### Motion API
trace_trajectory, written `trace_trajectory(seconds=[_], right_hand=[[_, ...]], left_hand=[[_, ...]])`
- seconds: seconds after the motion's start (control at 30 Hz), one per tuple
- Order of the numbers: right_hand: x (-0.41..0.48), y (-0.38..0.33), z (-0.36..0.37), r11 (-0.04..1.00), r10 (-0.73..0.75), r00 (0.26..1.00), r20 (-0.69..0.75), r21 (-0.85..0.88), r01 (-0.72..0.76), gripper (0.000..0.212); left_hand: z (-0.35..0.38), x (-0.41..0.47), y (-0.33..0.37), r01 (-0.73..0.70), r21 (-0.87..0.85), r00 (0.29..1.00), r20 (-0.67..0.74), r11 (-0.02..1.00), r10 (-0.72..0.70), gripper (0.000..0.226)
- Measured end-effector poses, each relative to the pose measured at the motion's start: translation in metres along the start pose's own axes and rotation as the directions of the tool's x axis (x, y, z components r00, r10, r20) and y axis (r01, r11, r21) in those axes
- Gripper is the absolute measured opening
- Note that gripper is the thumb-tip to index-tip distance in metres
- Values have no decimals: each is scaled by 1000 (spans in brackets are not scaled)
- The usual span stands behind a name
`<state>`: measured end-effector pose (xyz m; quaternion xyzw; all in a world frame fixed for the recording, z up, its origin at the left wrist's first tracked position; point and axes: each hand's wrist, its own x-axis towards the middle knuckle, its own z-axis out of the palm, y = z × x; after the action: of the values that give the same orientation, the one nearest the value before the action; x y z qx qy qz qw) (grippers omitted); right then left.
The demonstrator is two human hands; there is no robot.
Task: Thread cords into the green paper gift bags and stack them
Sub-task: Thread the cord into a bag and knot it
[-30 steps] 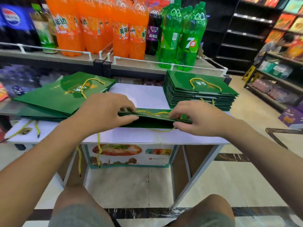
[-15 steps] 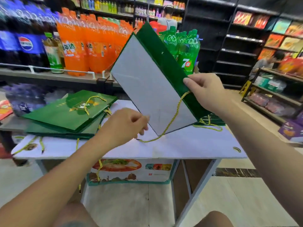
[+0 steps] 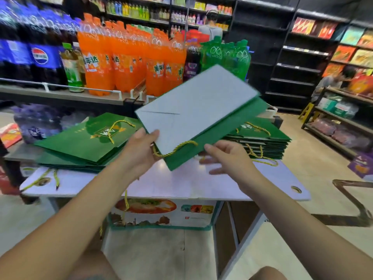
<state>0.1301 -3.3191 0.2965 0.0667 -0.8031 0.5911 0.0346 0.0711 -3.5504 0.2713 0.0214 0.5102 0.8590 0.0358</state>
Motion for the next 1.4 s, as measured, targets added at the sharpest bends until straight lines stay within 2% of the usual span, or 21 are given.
trace_trajectory(seconds=[0.03, 0.1, 0.17, 0.23, 0.3, 0.37, 0.43, 0.53, 0.63, 0.7, 0.77, 0.87, 0.97, 1.03, 1.1, 1.2, 1.3, 1.4], right_hand=[[-6, -1, -3, 994, 7, 998, 68, -110, 1, 25], [-16, -1, -8, 966, -56, 994, 96, -247, 78, 24], [-22, 2, -12, 904, -252, 966, 59, -341, 257, 19], [-22, 11, -15, 775, -456, 888, 53, -467, 426, 13], [-17, 24, -17, 629, -537, 836, 110, -608, 484, 18], [-10, 38, -17, 553, -430, 876, 219, -702, 448, 42], [-6, 51, -13, 497, -218, 925, 310, -781, 379, 68], [1, 70, -8, 419, -75, 918, 388, -824, 382, 90], [6, 79, -11, 457, -49, 910, 411, -801, 387, 87], [9, 81, -14, 471, -61, 905, 420, -787, 397, 83], [12, 84, -16, 484, -78, 900, 429, -773, 411, 82], [16, 89, -14, 440, -74, 879, 472, -775, 454, 80], [19, 92, -11, 438, -74, 861, 504, -759, 482, 76], [23, 90, -12, 449, -59, 853, 518, -750, 486, 76], [27, 84, -13, 529, -48, 872, 488, -728, 436, 73], [31, 75, -11, 769, -97, 934, 345, -570, 291, 60], [34, 66, 4, 881, -107, 951, 290, -417, 226, 46], [39, 61, 17, 945, -100, 967, 233, -282, 166, 13]], left_hand=[[-8, 5, 7, 10, 82, 1000, -3, 997, -9, 28], [-21, 12, 21, 59, 241, 998, 9, 969, -63, 28], [-30, 15, 30, 126, 383, 989, 23, 915, -145, 25], [-36, 17, 33, 188, 487, 973, 24, 853, -228, 23], [-39, 18, 31, 229, 557, 957, 21, 798, -289, 22], [-41, 19, 23, 247, 613, 954, -17, 751, -300, 23], [-41, 21, 14, 249, 666, 959, -70, 703, -274, 21], [-39, 20, 8, 219, 681, 974, -108, 699, -201, 16], [-46, 20, 8, 143, 734, 984, -177, 664, -16, 50], [-50, 20, 8, 88, 737, 980, -184, 670, 74, 64], [-52, 20, 8, 66, 744, 972, -197, 665, 124, 70], [-50, 17, 13, -10, 758, 953, -191, 652, 236, 63], [-37, 9, 20, -155, 765, 958, -38, 625, 285, 54], [-24, 4, 19, -237, 764, 967, 123, 601, 224, 55], [-10, -1, 15, -286, 761, 955, 275, 583, 110, 54], [8, -1, 1, -339, 749, 913, 409, 569, 5, 49], [23, 1, -10, -352, 696, 904, 425, 626, 35, 44], [33, 4, -15, -343, 605, 911, 400, 719, 98, 39]])
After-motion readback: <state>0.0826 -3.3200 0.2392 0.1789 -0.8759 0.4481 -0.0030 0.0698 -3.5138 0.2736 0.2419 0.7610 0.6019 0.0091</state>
